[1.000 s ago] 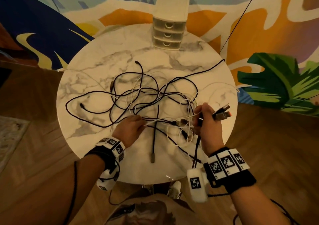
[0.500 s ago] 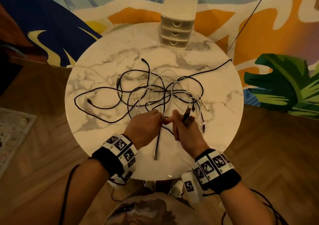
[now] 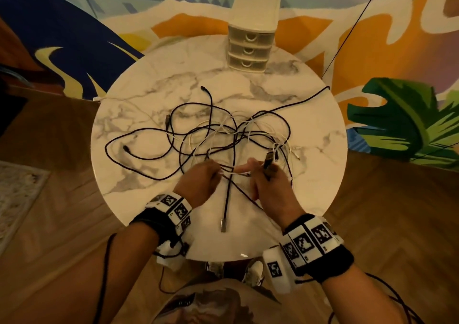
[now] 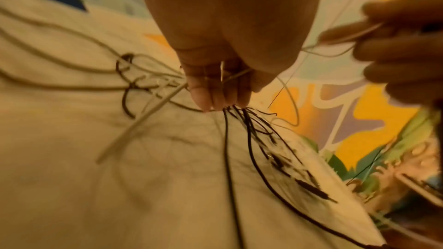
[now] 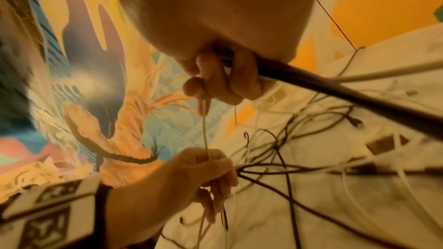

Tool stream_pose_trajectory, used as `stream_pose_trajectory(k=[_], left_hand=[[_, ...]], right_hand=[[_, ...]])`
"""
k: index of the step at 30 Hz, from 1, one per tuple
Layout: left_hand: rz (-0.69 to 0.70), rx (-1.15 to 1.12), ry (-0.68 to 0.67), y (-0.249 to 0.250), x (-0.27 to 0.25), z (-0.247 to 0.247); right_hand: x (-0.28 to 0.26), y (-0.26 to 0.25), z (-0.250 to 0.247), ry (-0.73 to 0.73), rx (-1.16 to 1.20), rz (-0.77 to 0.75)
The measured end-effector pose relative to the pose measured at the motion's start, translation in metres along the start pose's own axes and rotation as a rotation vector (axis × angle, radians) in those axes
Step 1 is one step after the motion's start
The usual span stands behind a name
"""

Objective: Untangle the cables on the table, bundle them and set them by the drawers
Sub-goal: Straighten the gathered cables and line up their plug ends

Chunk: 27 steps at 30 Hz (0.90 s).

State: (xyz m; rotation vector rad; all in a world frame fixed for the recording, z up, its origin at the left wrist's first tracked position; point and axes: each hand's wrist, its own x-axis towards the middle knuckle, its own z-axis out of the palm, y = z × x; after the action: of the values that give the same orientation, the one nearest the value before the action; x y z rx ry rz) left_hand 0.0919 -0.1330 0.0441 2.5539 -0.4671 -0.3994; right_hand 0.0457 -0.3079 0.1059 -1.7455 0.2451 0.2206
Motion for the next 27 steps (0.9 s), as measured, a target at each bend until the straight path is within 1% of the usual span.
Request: stream_pose_trajectory(k=[2,3,4,5,7,8,9,10,12,13,15,17,19,20,22,24,25,27], left_hand=[[-0.045,-0.065,0.147,-0.012,0.007,-0.009],[-0.075,-0.096,0.203,-0.019,0.008,-0.013],[-0.099,-0.108,0.231,-0.023,0.008,-0.014],[-0.119,-0.105,0.214,-0.027,0.006,-0.013],[-0.153,-0.067,0.079,-0.028,0.001,-0.007],[-0.186,-0.045,0.015,-0.024,-0.002,-0.006],[-0.211,-0.025,-0.006,-0.018,-0.005,-0.007],[-0.21,-0.008,0.022,-0.012,-0.007,-0.009],[-0.109,0.057,0.16,0.001,-0.01,-0.016],[-0.051,0.114,0.183,0.01,-0.012,-0.019],[0.038,0.241,0.142,0.029,-0.017,-0.019],[0.1,0.32,0.111,0.045,-0.023,-0.014],[0.117,0.318,0.11,0.049,-0.028,-0.006],[0.093,0.298,0.093,0.046,-0.028,-0.002],[0.0,0.209,0.034,0.032,-0.025,0.006],[-0.115,0.095,-0.028,0.008,-0.017,0.007],[-0.148,0.058,-0.038,-0.004,-0.013,0.005],[-0.142,-0.015,0.025,-0.022,-0.007,-0.004]], right_hand=[[-0.002,-0.019,-0.014,0.095,0.107,-0.07],[-0.001,-0.027,-0.023,0.157,0.151,-0.102],[0.0,-0.033,-0.031,0.217,0.209,-0.128],[0.003,-0.035,-0.039,0.271,0.273,-0.144],[0.005,-0.028,-0.046,0.313,0.394,-0.11],[0.004,-0.02,-0.046,0.306,0.444,-0.07],[0.002,-0.012,-0.045,0.296,0.473,-0.025],[-0.001,-0.003,-0.042,0.275,0.482,0.015],[-0.01,0.01,-0.031,0.179,0.434,0.073],[-0.014,0.014,-0.023,0.114,0.392,0.102],[-0.016,0.018,-0.004,-0.021,0.296,0.161],[-0.01,0.019,0.01,-0.099,0.183,0.189],[-0.005,0.017,0.017,-0.103,0.123,0.142],[-0.002,0.016,0.017,-0.087,0.112,0.111],[-0.002,0.012,0.014,-0.049,0.096,0.071],[-0.004,0.003,0.007,0.0,0.128,0.027],[-0.006,-0.004,0.002,0.029,0.149,-0.005],[-0.009,-0.023,-0.013,0.082,0.186,-0.085]])
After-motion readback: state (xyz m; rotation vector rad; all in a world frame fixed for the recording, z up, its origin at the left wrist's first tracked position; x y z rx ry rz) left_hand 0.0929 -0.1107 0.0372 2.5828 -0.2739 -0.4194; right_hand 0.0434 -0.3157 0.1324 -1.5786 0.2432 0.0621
